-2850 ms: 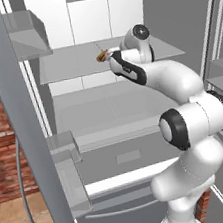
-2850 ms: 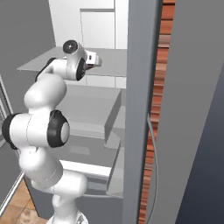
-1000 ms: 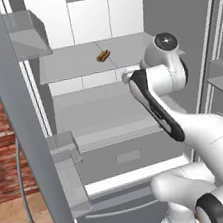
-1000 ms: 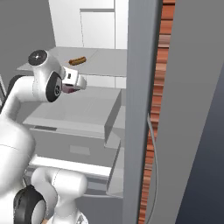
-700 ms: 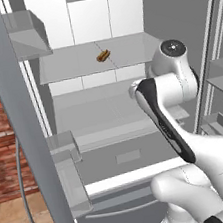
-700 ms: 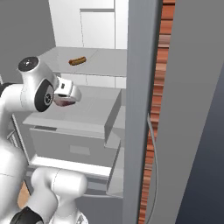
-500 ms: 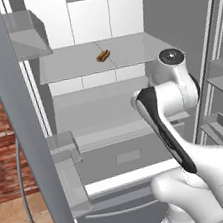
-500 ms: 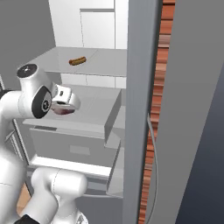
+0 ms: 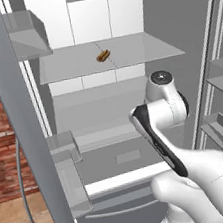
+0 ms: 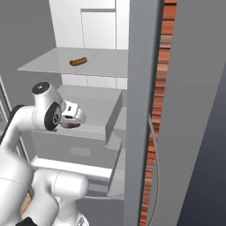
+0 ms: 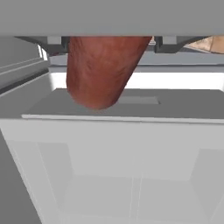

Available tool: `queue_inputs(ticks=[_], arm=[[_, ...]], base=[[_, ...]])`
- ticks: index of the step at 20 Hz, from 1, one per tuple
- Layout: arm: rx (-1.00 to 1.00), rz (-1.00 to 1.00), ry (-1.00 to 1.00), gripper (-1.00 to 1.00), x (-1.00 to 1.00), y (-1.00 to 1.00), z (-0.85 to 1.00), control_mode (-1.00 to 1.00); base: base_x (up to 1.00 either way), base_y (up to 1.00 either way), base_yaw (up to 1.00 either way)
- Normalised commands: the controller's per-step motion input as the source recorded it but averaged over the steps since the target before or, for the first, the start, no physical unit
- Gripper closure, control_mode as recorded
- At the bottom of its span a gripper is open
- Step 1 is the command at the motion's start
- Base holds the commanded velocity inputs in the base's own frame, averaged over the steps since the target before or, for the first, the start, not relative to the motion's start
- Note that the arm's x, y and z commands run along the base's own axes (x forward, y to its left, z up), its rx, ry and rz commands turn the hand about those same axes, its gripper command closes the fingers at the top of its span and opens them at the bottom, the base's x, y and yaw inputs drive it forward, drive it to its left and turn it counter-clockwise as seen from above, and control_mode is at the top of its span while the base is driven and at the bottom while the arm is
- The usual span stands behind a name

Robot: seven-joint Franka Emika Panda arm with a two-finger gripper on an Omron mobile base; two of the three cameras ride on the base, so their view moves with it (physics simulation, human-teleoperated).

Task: Move the hot dog and pork loin from the top shelf to the second highest shelf to make space. Then, place the pitcher from the counter on the cleared top shelf.

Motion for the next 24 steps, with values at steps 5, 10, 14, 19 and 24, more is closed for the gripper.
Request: queue_inputs(ticks=[5, 10, 14, 19, 24], arm=[[0.0, 0.0, -0.07, 1.0, 0.26, 0.0, -0.52, -1.0], [0.0, 0.0, -0.1, 1.0, 0.44, 0.0, -0.31, -1.0], [0.0, 0.0, -0.04, 1.0, 0.63, -0.07, -0.1, -1.0], [0.03, 0.0, -0.03, 1.0, 0.77, -0.09, -0.15, -1.0], [0.02, 0.0, -0.01, 1.0, 0.74, -0.08, -0.2, -1.0]], base=[[0.0, 0.0, 0.0], [0.0, 0.0, 0.0], [0.0, 0.0, 0.0], [0.0, 0.0, 0.0], [0.0, 0.0, 0.0]])
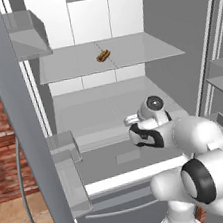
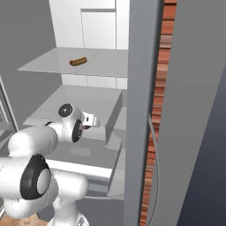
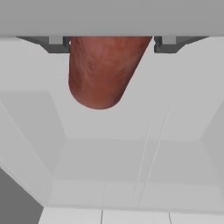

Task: Move the hot dog and pork loin from the top shelf to the second highest shelf to make space. Then, place the pitcher from the counter on the cleared top shelf.

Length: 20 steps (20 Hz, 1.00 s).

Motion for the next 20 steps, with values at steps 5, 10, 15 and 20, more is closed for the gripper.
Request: queue_inputs(ticks=[5, 10, 15, 20], arm=[[0.03, 0.0, -0.01, 1.0, 0.69, -0.08, -0.08, -1.0], [0.02, 0.0, 0.0, 1.0, 0.72, -0.05, -0.11, -1.0], [0.01, 0.0, 0.0, -1.0, 0.72, 0.0, -0.13, -1.0], [0.0, 0.0, -0.03, -1.0, 0.35, 0.0, -0.02, -1.0]], base=[[0.0, 0.0, 0.0], [0.0, 0.0, 0.0], [0.0, 0.0, 0.0], [0.0, 0.0, 0.0]])
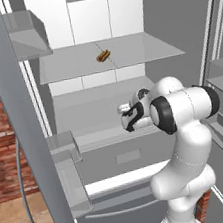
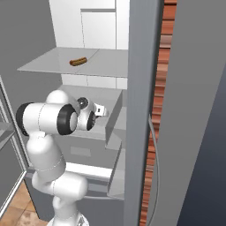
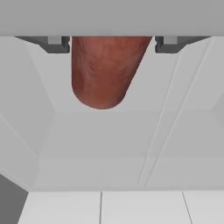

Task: Move the hot dog and pork loin from the top shelf to the second highest shelf to make space. Then, place the pitcher from the counter on the cleared top shelf.

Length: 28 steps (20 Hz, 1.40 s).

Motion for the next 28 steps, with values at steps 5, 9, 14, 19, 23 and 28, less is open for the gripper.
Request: queue_inputs(ticks=[5, 9, 14, 19, 23, 28], arm=[[0.0, 0.0, -0.1, -1.0, -0.02, 0.0, 0.04, -1.0], [0.0, 0.0, -0.13, -1.0, -0.13, 0.01, 0.35, -1.0], [-0.01, 0.01, -0.05, -1.0, -0.5, 0.11, 0.63, -1.0], [-0.03, 0.04, 0.01, -1.0, -0.72, 0.22, 0.62, -1.0], [-0.02, 0.02, 0.08, -1.0, -0.71, 0.24, 0.76, -1.0], [0.01, 0.03, 0.19, -1.0, -0.5, 0.2, 0.82, -1.0]], base=[[0.0, 0.0, 0.0], [0.0, 0.0, 0.0], [0.0, 0.0, 0.0], [0.0, 0.0, 0.0], [0.0, 0.0, 0.0], [0.0, 0.0, 0.0]])
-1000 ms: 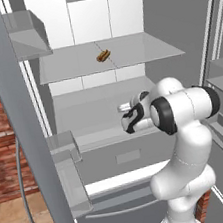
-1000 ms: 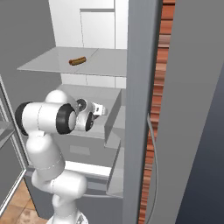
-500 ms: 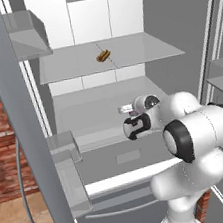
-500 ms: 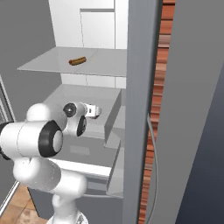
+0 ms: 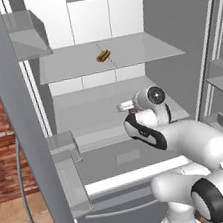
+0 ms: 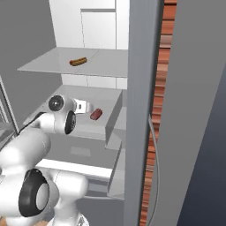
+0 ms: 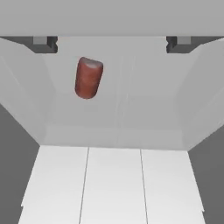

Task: Move the hot dog and pork loin from the top shelf to the second highest shelf to make space. Then, place the pitcher from the counter on the cleared top shelf.

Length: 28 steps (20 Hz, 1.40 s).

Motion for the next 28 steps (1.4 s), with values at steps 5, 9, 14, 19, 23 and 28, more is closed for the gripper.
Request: queue_inputs(ticks=[5, 9, 14, 19, 23, 28], arm=[[0.03, 0.01, 0.13, -1.0, -0.45, 0.33, 0.73, -1.0], [0.02, 0.0, 0.0, -1.0, -0.19, 0.29, 0.86, -1.0], [0.02, 0.0, 0.0, -1.0, -0.04, 0.09, 0.82, -1.0], [0.07, -0.05, 0.01, -1.0, 0.14, 0.0, 0.61, -1.0], [0.07, -0.02, 0.0, -1.0, 0.23, 0.0, 0.48, -1.0], [0.0, 0.0, 0.01, -1.0, 0.37, 0.0, 0.15, -1.0]], base=[[0.0, 0.0, 0.0], [0.0, 0.0, 0.0], [0.0, 0.0, 0.0], [0.0, 0.0, 0.0], [0.0, 0.0, 0.0], [0.0, 0.0, 0.0]])
